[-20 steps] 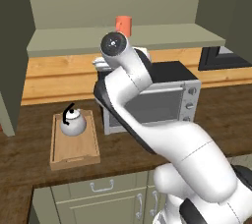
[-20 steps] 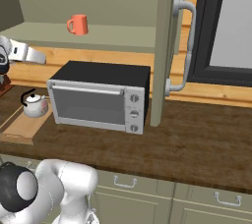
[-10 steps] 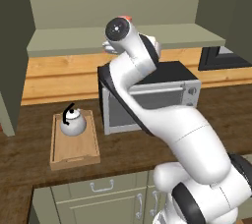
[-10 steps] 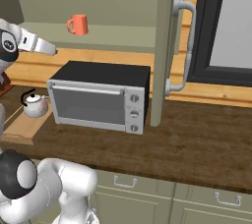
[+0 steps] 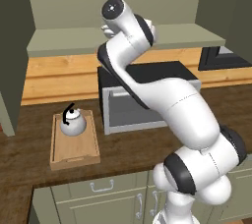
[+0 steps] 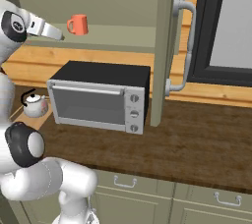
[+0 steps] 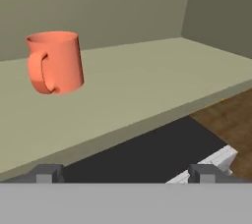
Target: Pick the kettle from the counter and place it on the tray. Then pick the mug from the cabinet and place it on the tray. Then close the cabinet doors.
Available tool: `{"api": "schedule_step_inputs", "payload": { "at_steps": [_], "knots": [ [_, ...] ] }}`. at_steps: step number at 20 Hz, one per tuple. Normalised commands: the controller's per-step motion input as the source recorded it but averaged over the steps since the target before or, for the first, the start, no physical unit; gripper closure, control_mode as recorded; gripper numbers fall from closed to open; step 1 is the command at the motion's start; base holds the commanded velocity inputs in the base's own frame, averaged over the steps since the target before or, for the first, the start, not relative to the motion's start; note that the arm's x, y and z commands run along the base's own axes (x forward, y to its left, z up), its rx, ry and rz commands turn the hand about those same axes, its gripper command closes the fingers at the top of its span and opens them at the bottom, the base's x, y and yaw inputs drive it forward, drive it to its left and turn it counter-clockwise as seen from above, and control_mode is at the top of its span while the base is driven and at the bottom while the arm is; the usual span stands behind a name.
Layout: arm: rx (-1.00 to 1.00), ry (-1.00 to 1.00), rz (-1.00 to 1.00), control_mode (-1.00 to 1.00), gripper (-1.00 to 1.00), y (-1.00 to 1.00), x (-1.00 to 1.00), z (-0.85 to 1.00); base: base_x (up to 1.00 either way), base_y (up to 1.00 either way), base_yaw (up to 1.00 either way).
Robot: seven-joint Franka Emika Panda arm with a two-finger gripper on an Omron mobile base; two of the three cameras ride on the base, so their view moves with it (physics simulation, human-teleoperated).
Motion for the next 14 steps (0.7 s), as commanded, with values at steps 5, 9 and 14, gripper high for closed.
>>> {"api": "schedule_step_inputs", "payload": {
  "at_steps": [5, 9, 14],
  "knots": [
    [0.0, -0.03, 0.0, -1.0, -1.0, 0.0, 0.36, 0.03, 0.0, 0.0, 0.0],
    [0.0, -0.03, 0.0, -1.0, -1.0, 0.0, 0.39, 0.0, 0.0, 0.0, 0.0],
    [0.04, -0.01, -0.01, -1.0, -1.0, 0.0, 0.28, -0.03, 0.0, 0.0, 0.0]
  ]
}}
